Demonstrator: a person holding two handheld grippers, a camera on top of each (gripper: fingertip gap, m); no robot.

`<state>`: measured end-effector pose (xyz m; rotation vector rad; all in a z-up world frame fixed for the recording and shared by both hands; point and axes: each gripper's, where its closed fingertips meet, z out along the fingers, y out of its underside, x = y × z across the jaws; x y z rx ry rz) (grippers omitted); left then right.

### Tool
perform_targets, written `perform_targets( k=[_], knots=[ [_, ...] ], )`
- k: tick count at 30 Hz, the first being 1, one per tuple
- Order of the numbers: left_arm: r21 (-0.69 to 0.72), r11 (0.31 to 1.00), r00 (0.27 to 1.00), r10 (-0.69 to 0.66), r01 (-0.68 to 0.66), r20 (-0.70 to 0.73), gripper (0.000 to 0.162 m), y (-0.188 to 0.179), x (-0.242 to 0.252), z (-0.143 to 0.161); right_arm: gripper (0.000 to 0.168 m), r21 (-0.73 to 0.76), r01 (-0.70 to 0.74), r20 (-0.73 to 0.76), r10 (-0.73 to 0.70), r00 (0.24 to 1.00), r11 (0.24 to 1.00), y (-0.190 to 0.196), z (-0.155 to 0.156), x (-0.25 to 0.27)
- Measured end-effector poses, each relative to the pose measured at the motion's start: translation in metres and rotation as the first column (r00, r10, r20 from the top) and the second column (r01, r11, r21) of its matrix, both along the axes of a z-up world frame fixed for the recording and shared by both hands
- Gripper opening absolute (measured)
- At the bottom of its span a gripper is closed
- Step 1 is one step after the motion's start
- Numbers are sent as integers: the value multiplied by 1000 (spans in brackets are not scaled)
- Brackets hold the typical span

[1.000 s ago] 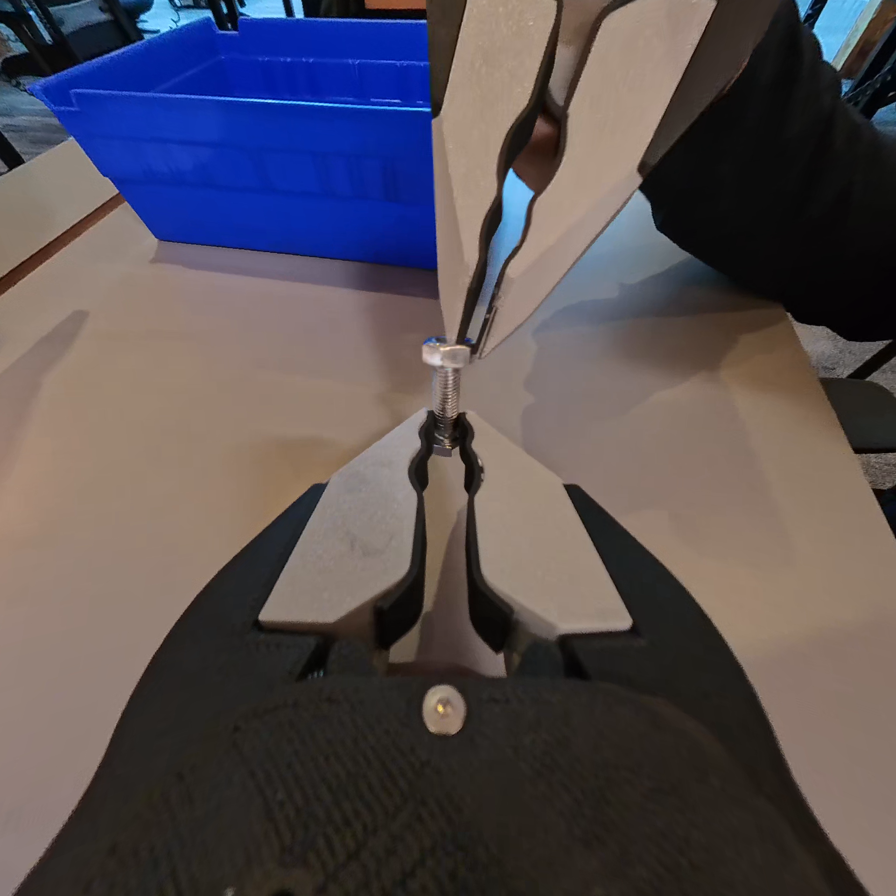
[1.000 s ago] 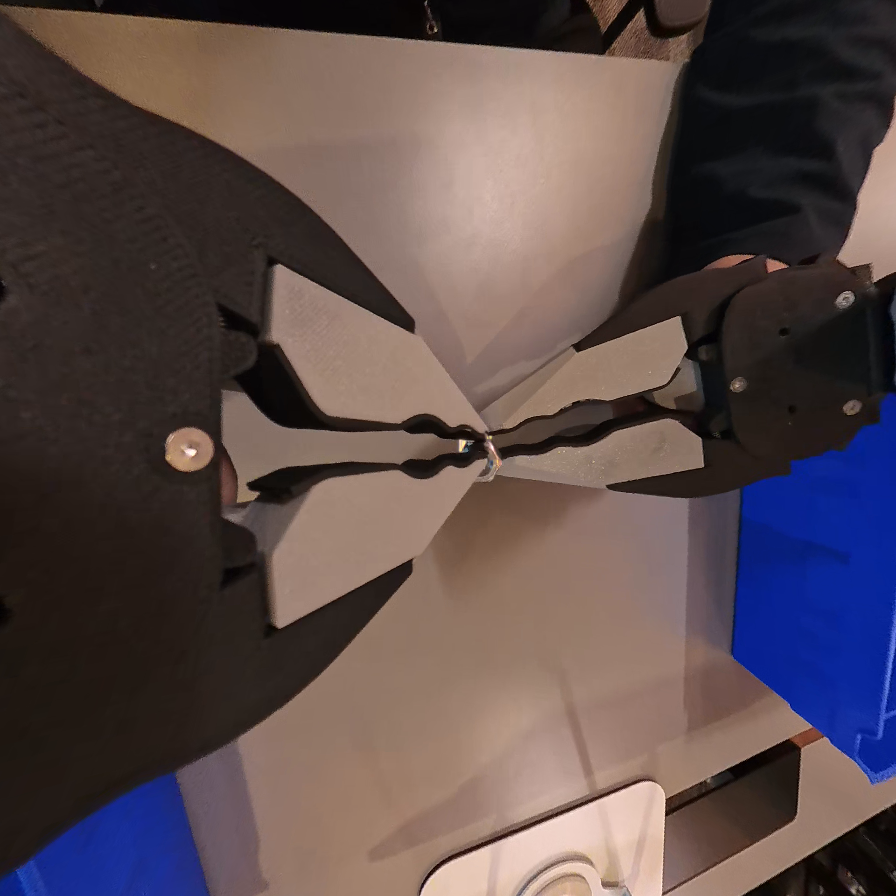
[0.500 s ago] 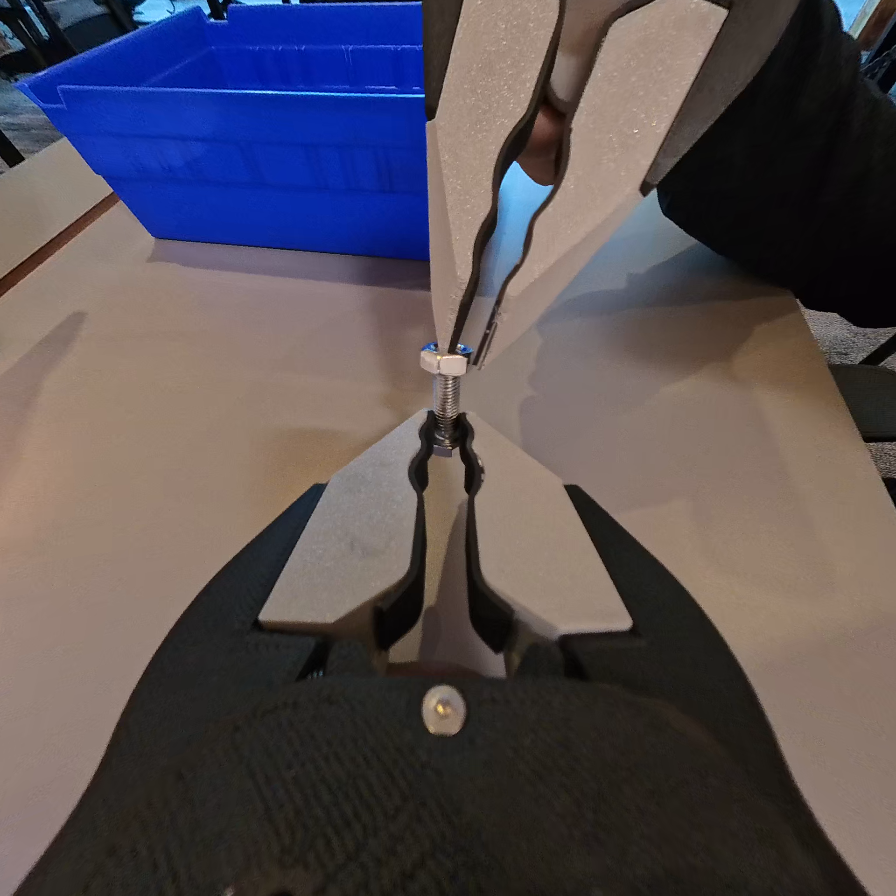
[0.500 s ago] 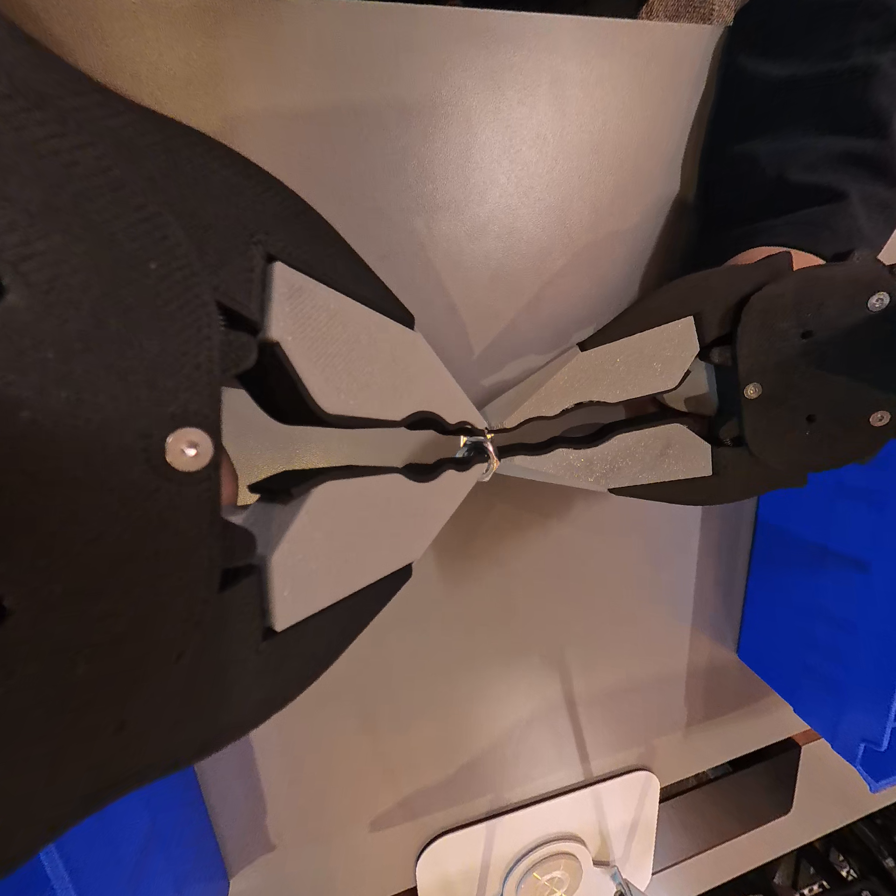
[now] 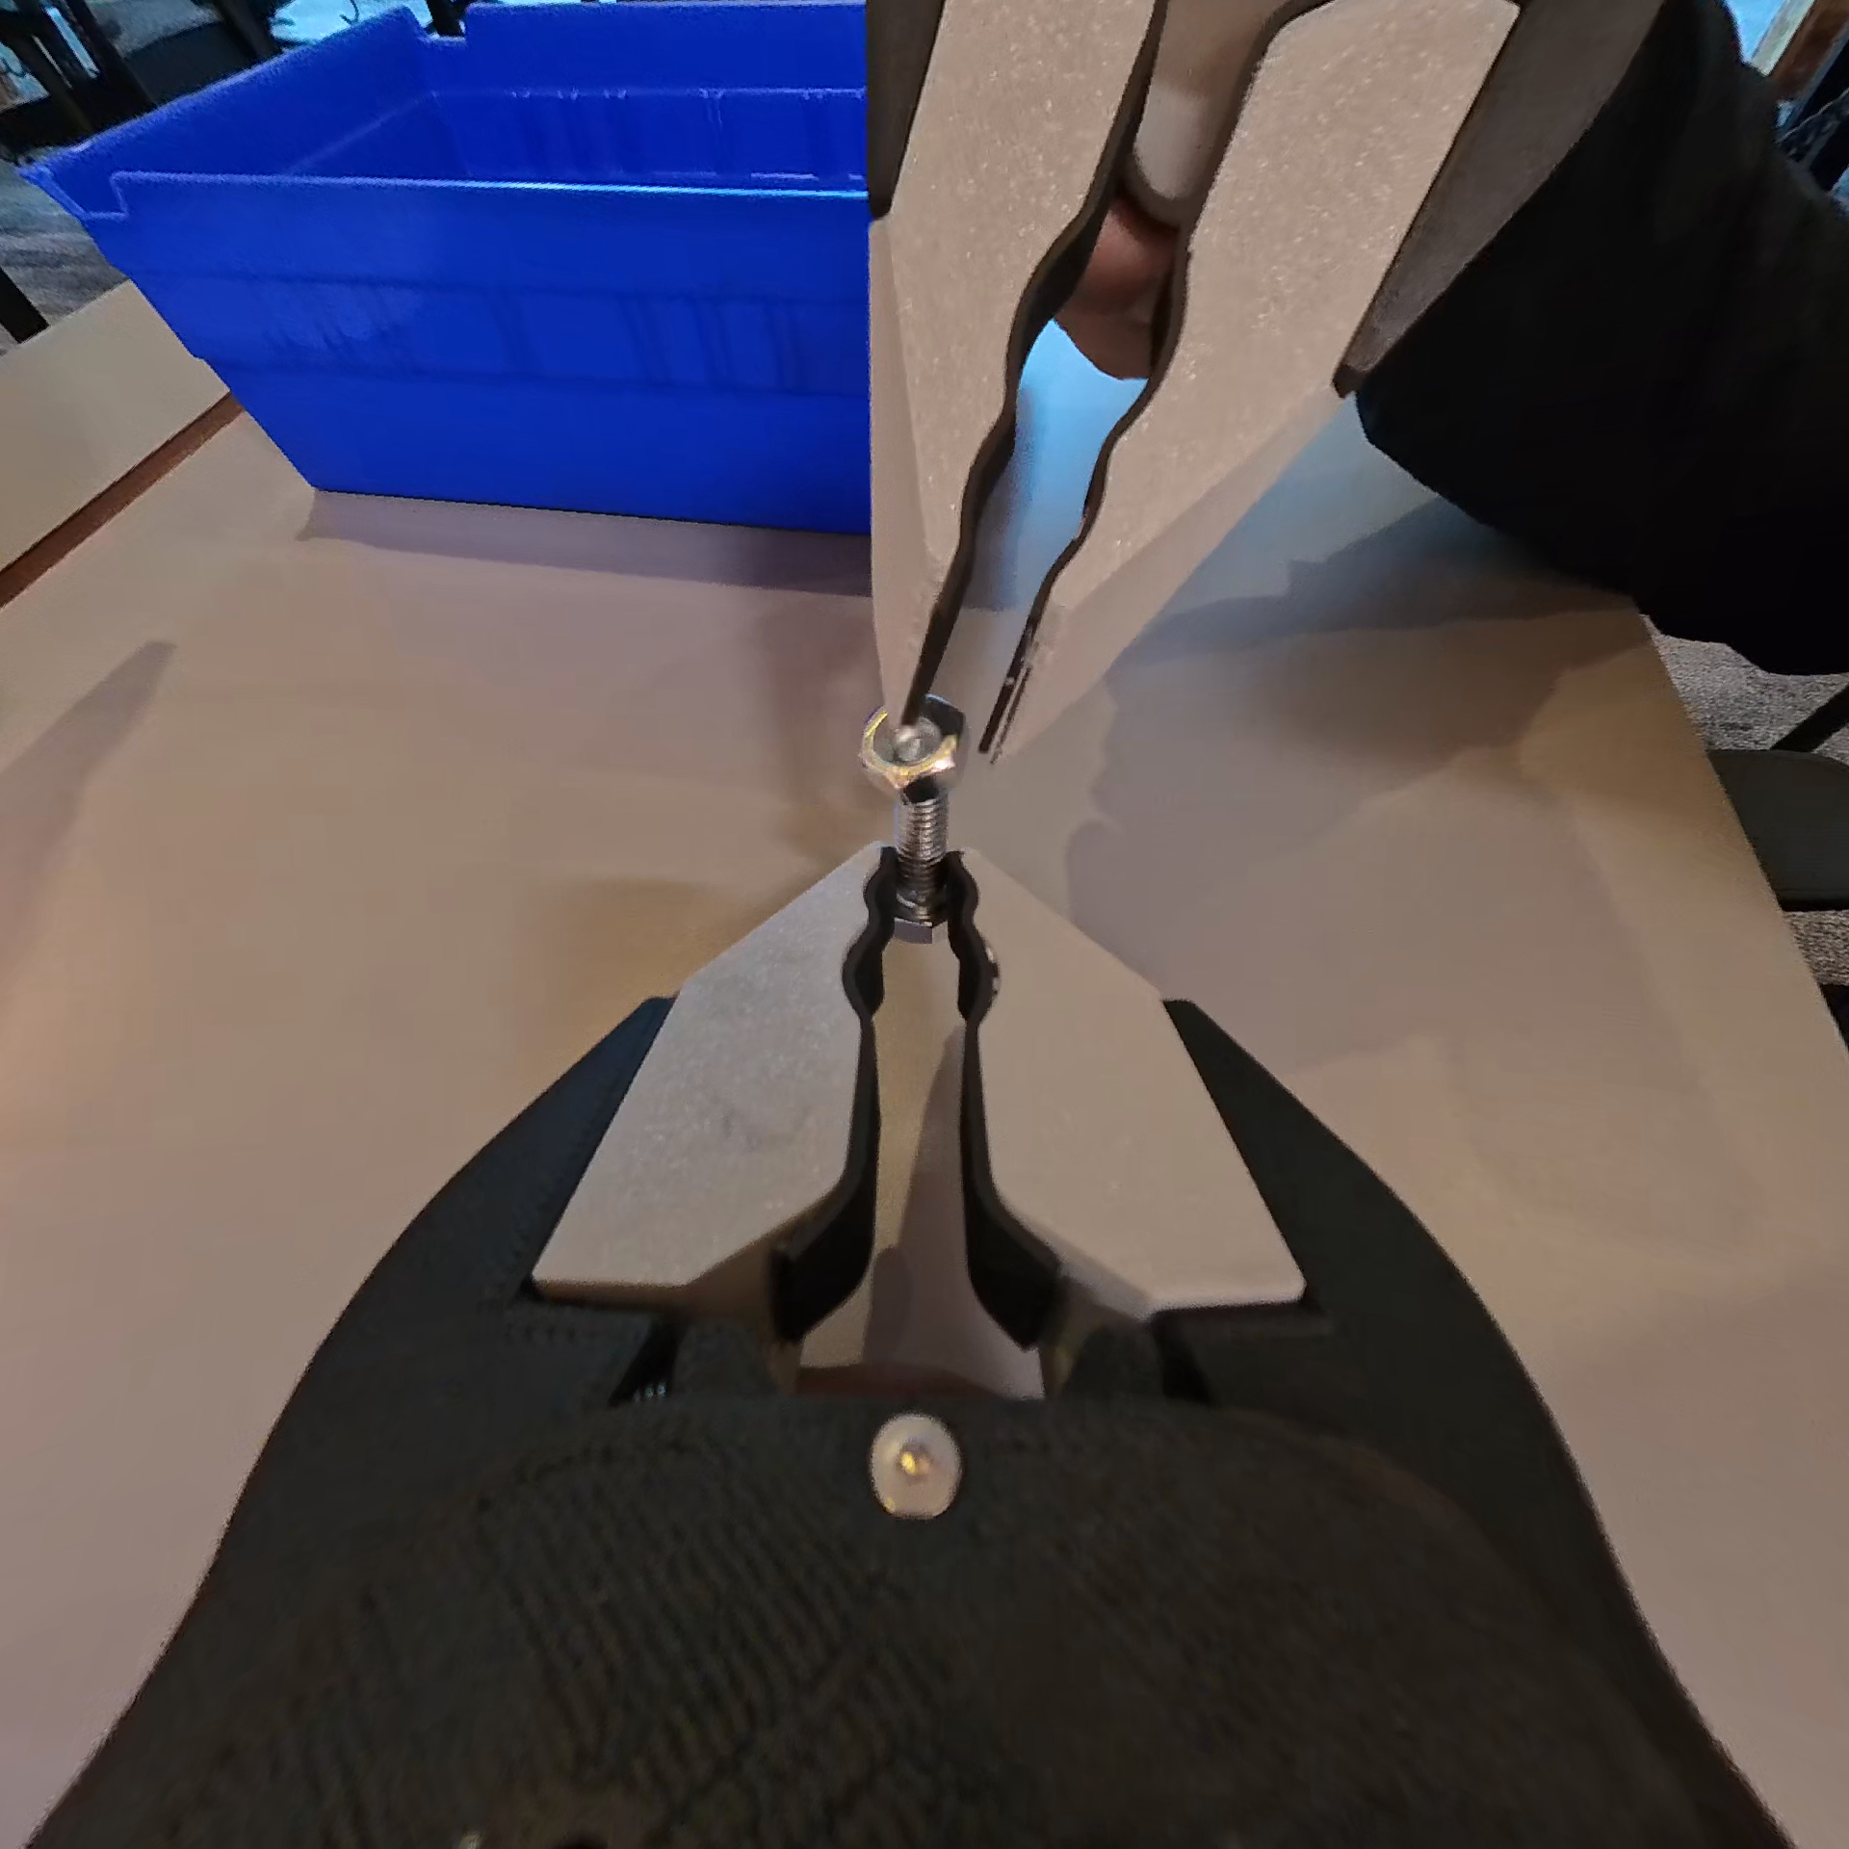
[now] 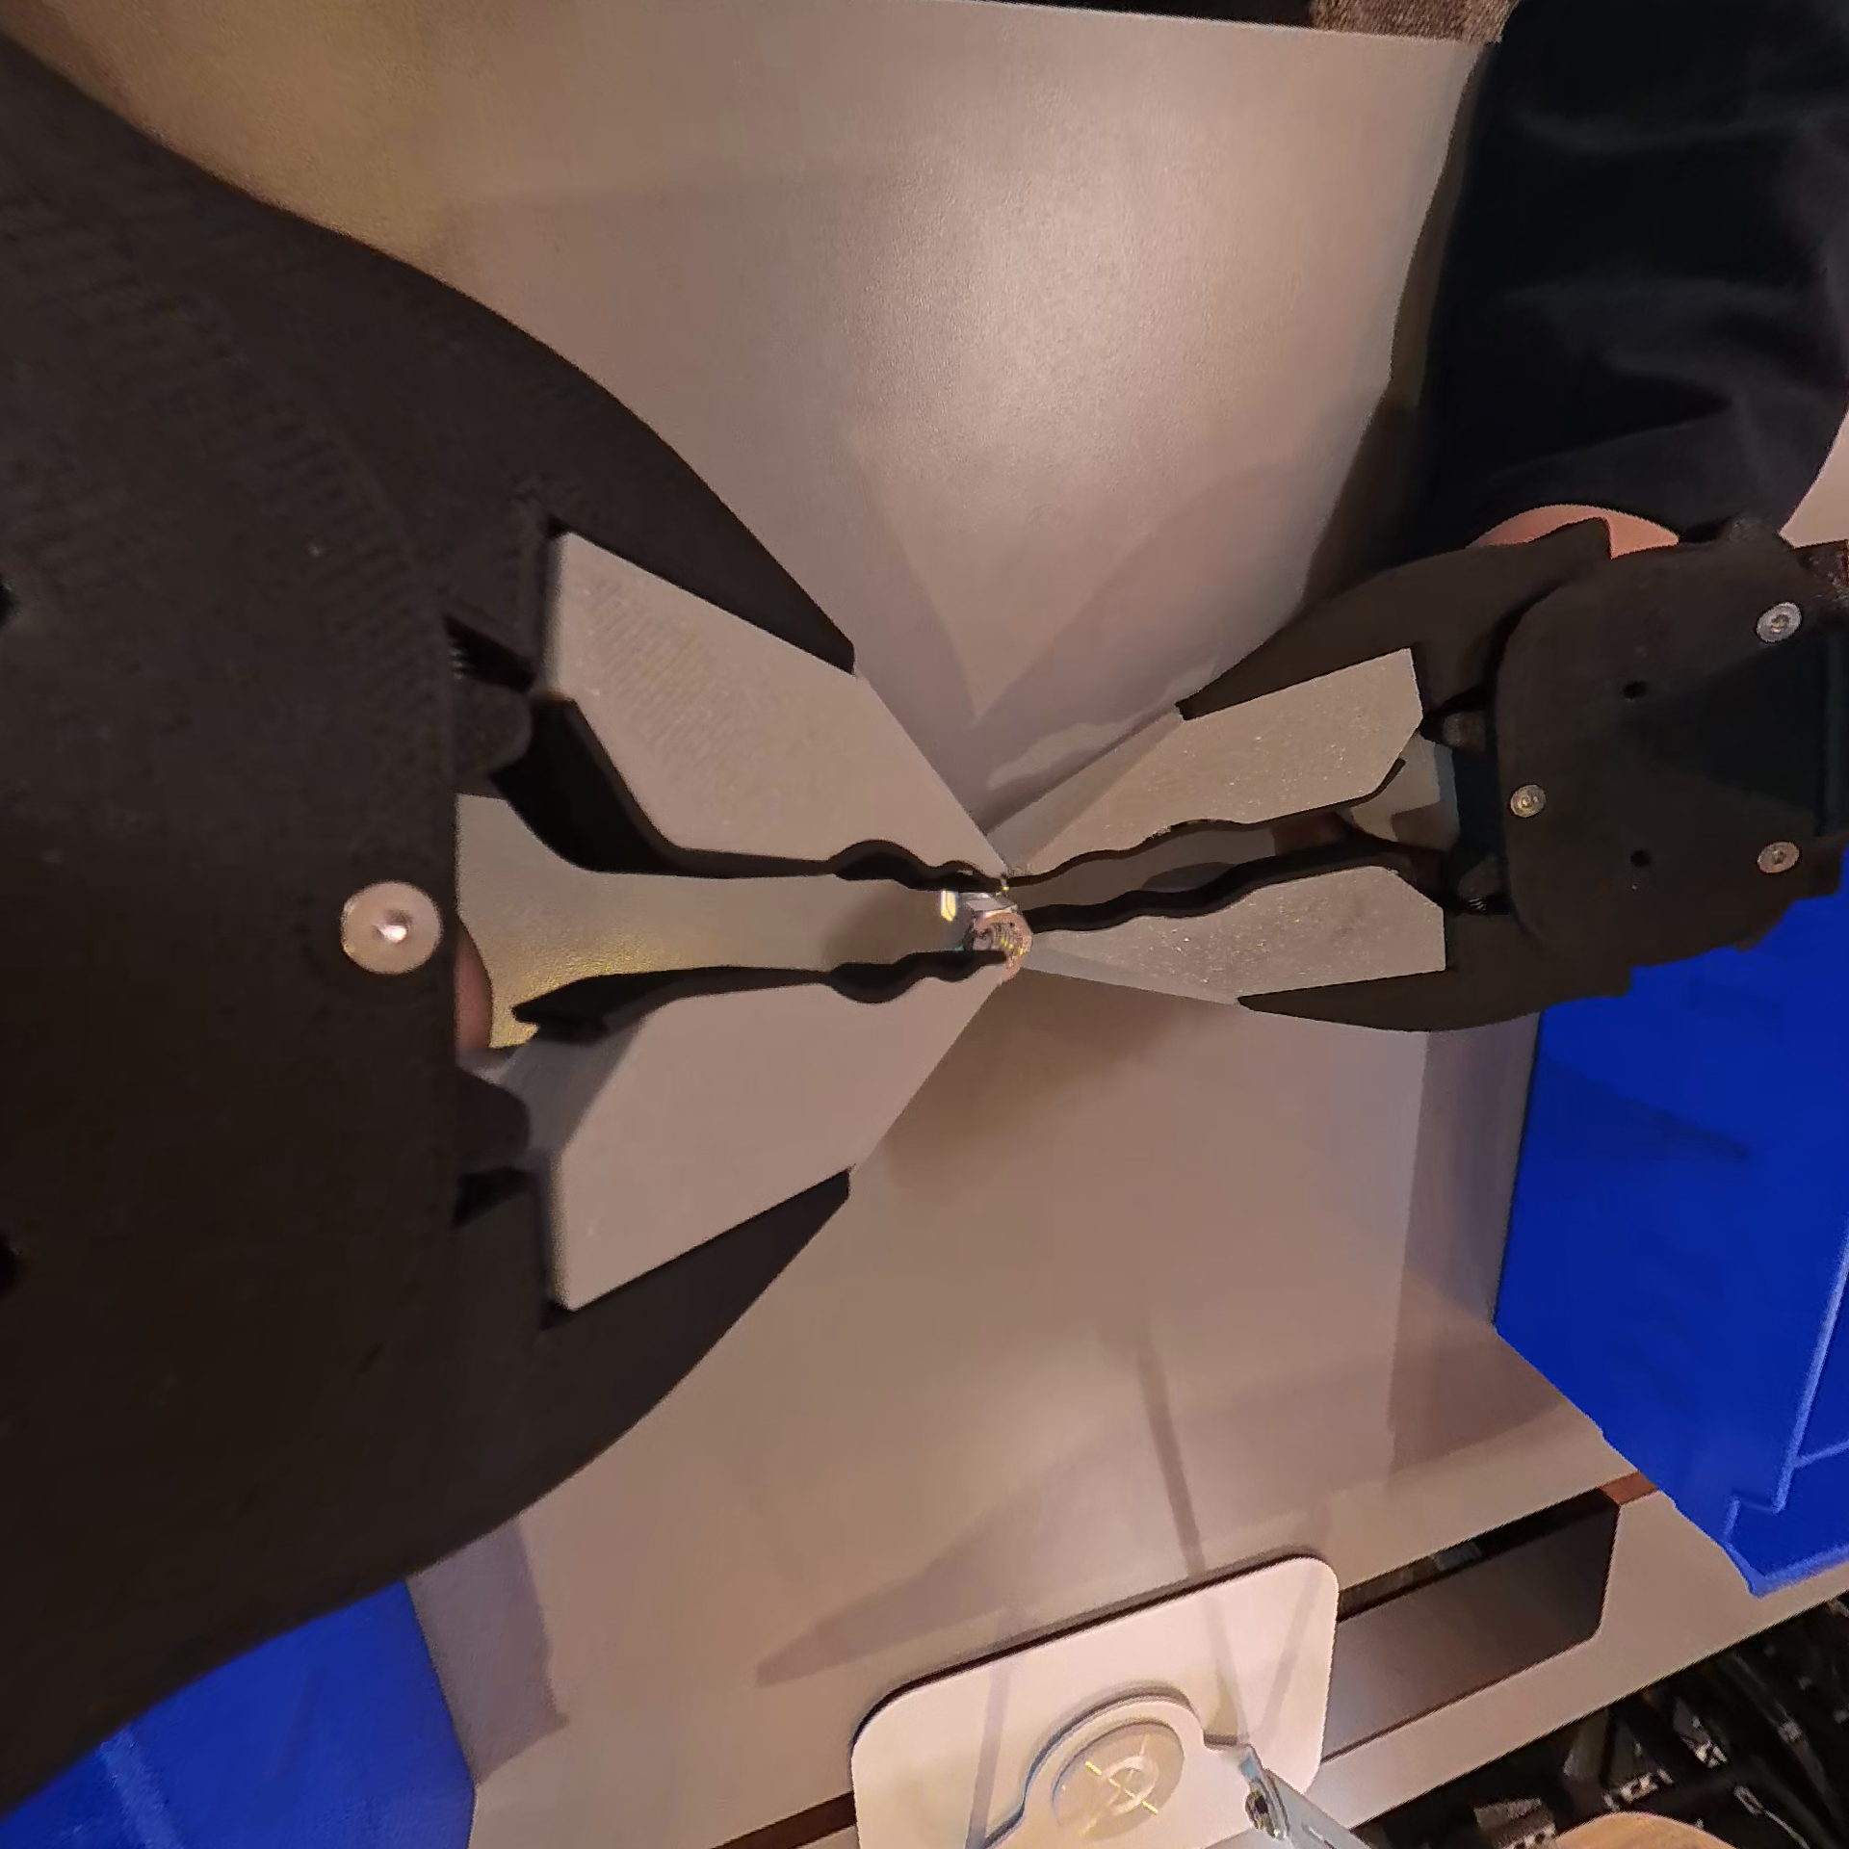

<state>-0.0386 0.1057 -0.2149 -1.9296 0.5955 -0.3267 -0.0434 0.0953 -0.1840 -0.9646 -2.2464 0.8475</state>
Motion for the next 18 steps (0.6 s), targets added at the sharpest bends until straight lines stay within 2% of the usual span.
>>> perform_targets(
  k=[10,18],
  knots=[
    [17,1000,999,25,-26,39,7,2,-5,5,7,7,7,-5,-7,1000,1000,3,1,0],
    [13,1000,1000,11,-11,14,7,1,-2,3,8,12,9,-10,-9,1000,1000,3,0,-1]
  ],
)
